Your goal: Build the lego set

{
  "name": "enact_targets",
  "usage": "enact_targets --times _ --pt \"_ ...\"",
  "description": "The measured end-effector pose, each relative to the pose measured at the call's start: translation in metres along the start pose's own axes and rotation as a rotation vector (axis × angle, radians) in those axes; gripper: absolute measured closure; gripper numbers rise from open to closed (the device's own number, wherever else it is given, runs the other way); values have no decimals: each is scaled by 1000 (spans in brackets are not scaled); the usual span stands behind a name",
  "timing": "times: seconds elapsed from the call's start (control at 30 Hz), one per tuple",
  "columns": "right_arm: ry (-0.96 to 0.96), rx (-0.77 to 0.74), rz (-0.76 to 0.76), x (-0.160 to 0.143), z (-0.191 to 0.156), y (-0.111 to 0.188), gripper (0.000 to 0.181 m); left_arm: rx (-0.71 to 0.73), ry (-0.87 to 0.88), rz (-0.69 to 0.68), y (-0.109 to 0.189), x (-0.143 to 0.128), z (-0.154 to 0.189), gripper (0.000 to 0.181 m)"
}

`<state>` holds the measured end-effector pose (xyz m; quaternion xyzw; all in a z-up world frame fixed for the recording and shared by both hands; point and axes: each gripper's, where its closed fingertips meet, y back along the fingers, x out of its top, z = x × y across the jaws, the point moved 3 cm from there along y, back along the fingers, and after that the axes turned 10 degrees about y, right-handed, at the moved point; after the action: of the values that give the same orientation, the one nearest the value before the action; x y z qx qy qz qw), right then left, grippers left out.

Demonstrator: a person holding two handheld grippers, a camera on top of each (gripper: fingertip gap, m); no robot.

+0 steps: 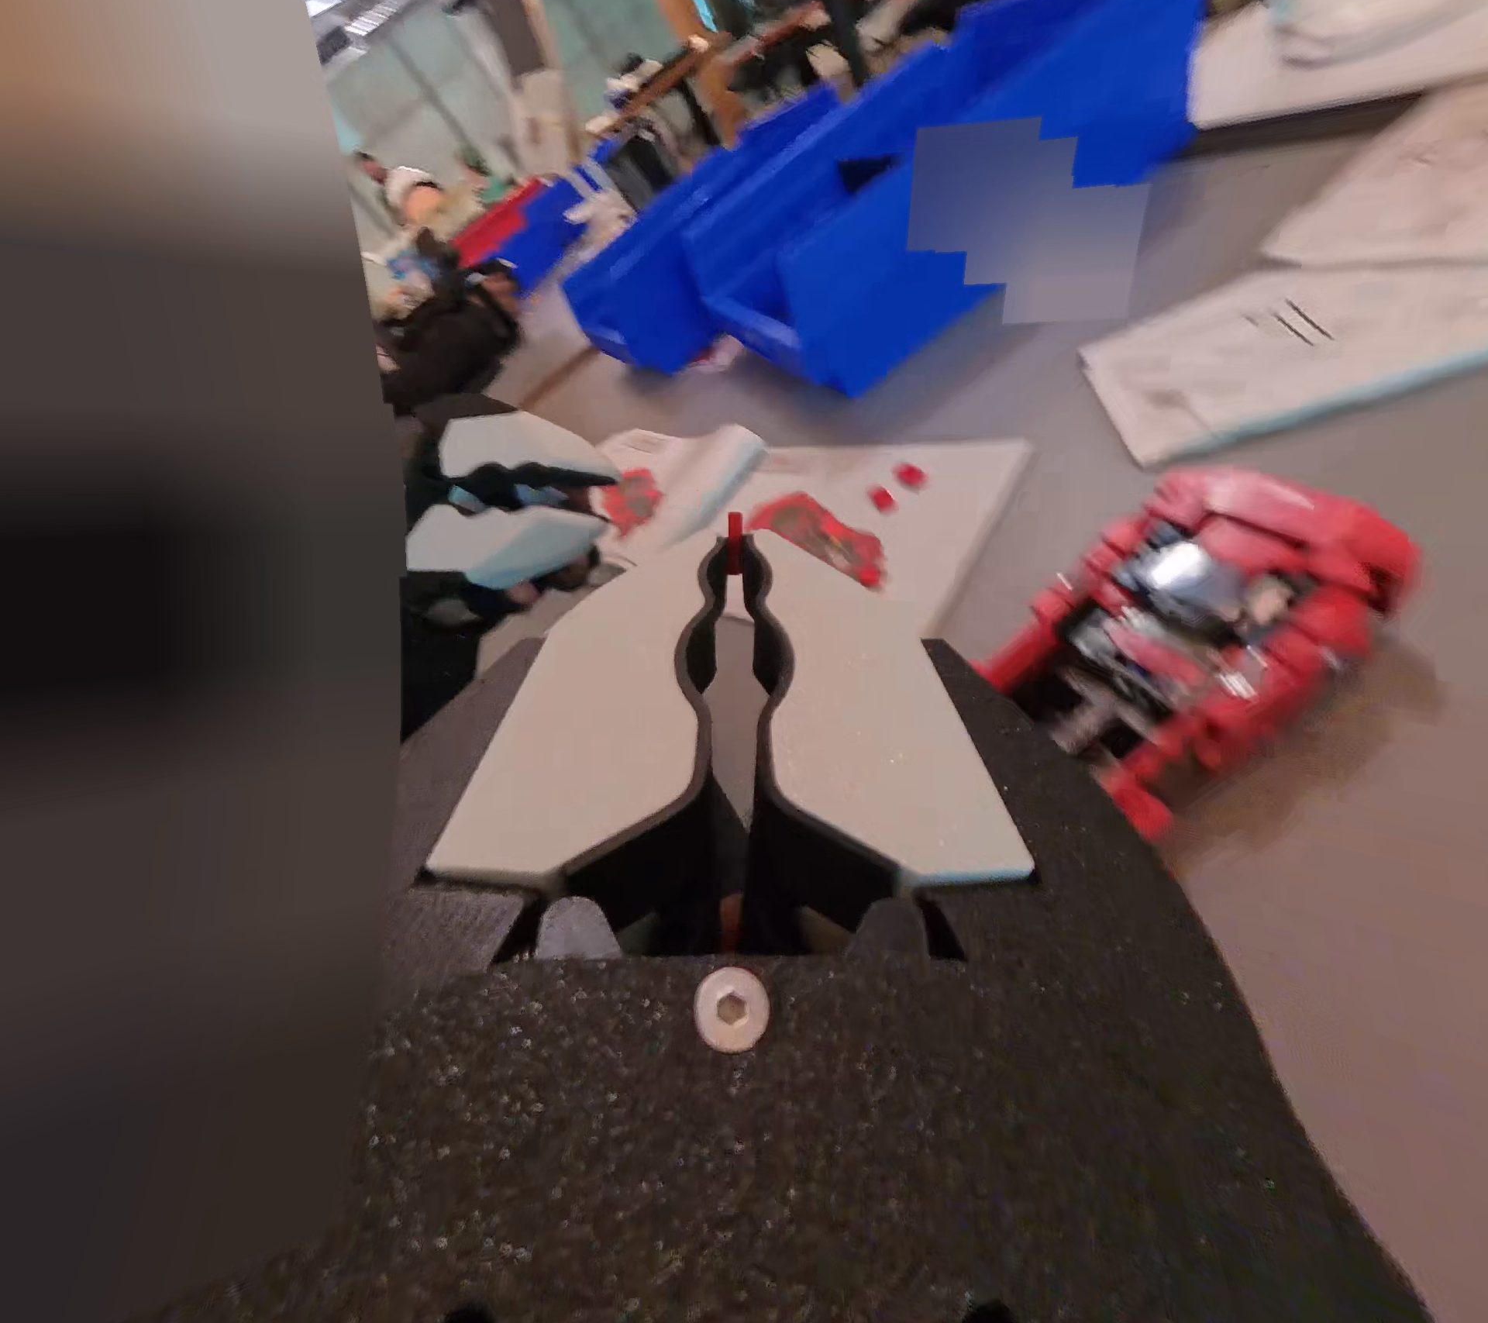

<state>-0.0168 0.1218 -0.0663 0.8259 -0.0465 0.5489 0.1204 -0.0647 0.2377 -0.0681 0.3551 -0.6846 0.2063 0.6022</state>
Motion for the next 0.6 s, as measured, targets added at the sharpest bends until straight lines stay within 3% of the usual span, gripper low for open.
enact_targets --times 0.1,0.2,0.5,0.6 --pt "-34 -112 -139 -33 19 17 178 -39 70 -60 -10 -15 8 171" --pt "-57 -97 -243 -56 20 14 178 -61 80 -124 -18 -28 15 171" --pt "-42 -93 -455 -70 38 -1 178 -84 81 -181 -24 -43 27 173" --pt "-46 -86 -458 -68 39 -4 178 -84 72 -196 -26 -48 29 172"
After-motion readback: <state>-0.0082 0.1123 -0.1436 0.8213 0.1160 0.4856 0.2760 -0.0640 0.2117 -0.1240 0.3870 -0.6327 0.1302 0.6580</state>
